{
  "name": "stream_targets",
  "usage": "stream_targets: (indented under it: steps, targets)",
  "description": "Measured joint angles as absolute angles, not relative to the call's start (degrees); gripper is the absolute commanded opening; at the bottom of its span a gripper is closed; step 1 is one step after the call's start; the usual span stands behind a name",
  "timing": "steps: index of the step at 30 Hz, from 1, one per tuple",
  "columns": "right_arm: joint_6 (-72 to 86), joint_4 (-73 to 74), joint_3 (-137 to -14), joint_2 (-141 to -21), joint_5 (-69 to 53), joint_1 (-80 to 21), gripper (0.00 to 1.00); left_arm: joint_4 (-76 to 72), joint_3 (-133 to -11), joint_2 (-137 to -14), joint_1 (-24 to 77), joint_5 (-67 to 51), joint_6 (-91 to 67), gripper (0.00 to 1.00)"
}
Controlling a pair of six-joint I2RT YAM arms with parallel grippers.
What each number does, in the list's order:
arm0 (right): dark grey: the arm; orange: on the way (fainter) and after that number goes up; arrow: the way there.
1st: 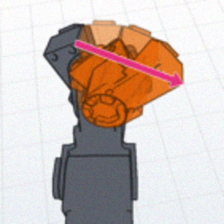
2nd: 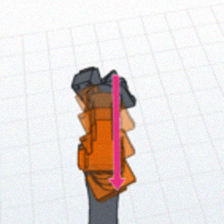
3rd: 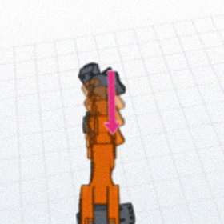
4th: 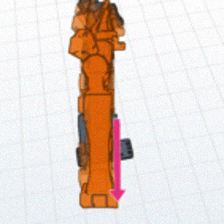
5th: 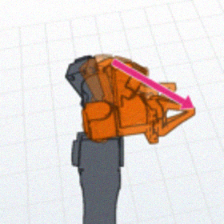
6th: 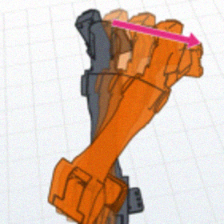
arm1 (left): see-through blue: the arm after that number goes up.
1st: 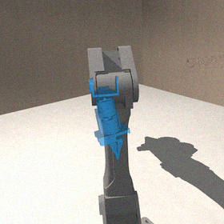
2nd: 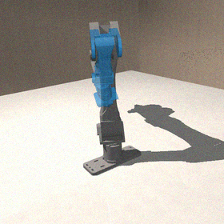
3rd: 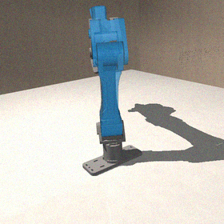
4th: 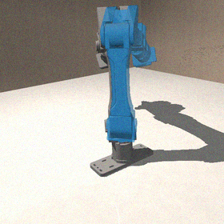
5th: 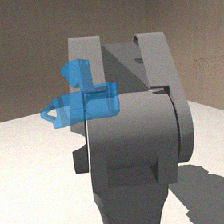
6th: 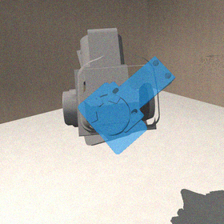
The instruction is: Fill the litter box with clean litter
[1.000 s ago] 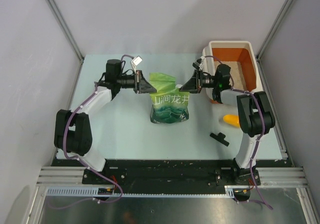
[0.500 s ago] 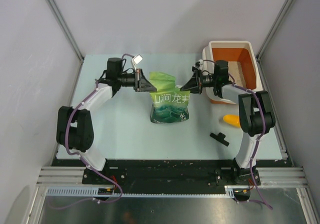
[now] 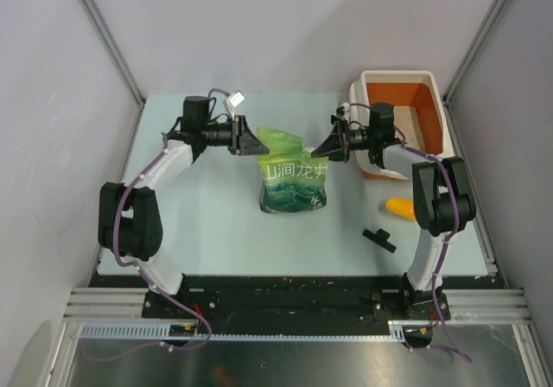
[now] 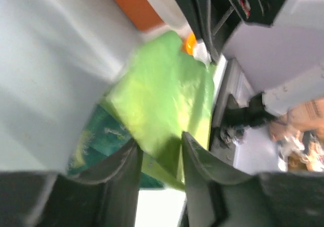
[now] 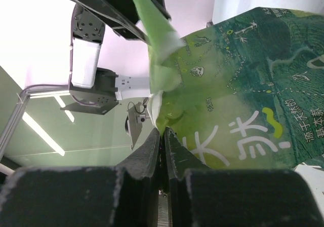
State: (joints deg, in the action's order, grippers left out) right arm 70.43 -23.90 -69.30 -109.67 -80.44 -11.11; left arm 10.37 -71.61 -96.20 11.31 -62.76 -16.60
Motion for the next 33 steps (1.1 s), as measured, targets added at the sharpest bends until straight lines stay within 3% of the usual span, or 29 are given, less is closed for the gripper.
stream_targets:
  steps: [1,7,10,17,20,33]
  targets:
    - [70.41,-23.51,-69.45,-109.67,-80.68,-11.07,0.0,10.87,-72.55,-96.27,11.11,-61.49,-15.51,0.57]
    - [70.24,-21.39,-70.24,-109.67,-81.08,-11.25,0.0,12.58,-77.71,-93.6,8.99,-54.11,-5.96,0.75]
    - [70.04,-19.44,-70.43,-109.67,-81.21,-11.18,0.0,13.41,-79.24,-89.71,10.31,-51.55,1.93,0.79]
    - [69.14,-14.76,-71.2,-109.67,-81.32,-10.57,0.0,20.34,-82.85,-86.28,25.34,-47.77,28.62,0.77]
    - [68.62,-13.54,-71.5,-109.67,-81.32,-10.41,0.0,23.11,-82.17,-87.48,30.35,-44.56,38.76,0.72]
    - [67.55,-10.52,-71.92,-109.67,-81.28,-9.93,0.0,26.24,-80.9,-93.97,34.11,-35.62,56.27,0.54]
